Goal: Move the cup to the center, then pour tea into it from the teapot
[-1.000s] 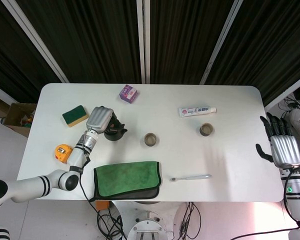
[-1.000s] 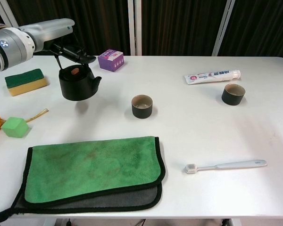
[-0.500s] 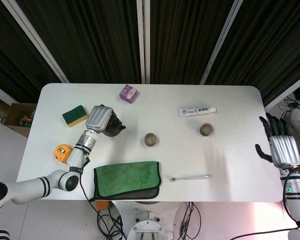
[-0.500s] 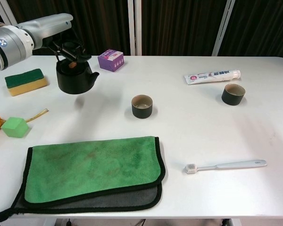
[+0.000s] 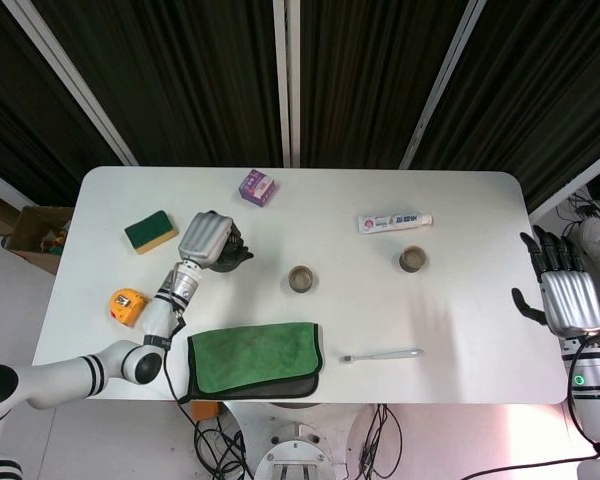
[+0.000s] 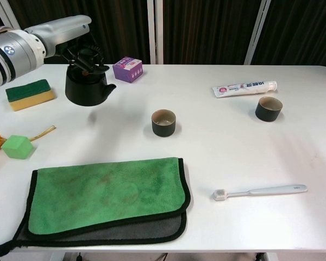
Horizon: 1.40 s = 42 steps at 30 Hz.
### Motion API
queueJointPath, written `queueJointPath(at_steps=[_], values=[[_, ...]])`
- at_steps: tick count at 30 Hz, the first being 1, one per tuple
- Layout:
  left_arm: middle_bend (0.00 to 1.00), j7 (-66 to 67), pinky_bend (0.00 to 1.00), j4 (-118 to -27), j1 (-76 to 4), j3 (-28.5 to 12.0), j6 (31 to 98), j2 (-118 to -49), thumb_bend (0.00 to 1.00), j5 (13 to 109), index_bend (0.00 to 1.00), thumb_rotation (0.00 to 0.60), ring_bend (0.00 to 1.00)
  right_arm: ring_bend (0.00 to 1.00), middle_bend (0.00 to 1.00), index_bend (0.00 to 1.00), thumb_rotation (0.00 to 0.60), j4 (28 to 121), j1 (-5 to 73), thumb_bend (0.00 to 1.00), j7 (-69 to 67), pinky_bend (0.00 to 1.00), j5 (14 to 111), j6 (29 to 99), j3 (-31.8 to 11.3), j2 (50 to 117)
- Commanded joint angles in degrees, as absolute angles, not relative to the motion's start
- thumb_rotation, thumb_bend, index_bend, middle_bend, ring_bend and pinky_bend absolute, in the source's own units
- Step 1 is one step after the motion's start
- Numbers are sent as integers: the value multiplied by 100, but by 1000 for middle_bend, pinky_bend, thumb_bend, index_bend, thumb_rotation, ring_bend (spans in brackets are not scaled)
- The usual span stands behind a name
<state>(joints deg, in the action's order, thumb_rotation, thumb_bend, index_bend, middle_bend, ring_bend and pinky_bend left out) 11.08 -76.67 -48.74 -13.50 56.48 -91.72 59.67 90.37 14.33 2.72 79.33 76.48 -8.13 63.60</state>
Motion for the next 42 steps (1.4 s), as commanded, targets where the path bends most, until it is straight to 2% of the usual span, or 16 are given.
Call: queueJointPath(at_steps=[1,42], values=[[1000,1130,446,-7673,-4884,-1372,5640,-9204,338,5969,1000,594,995,0,0,0,600,9030,1429,325,256,0,7930,7645,-814,6352],[1000,1405,450,-7602,-5266,-1650,5498,-10010,338,6028,1000,599,996,0,0,0,600,9026,1373,325,164,0,7949,7705,-815,6292]])
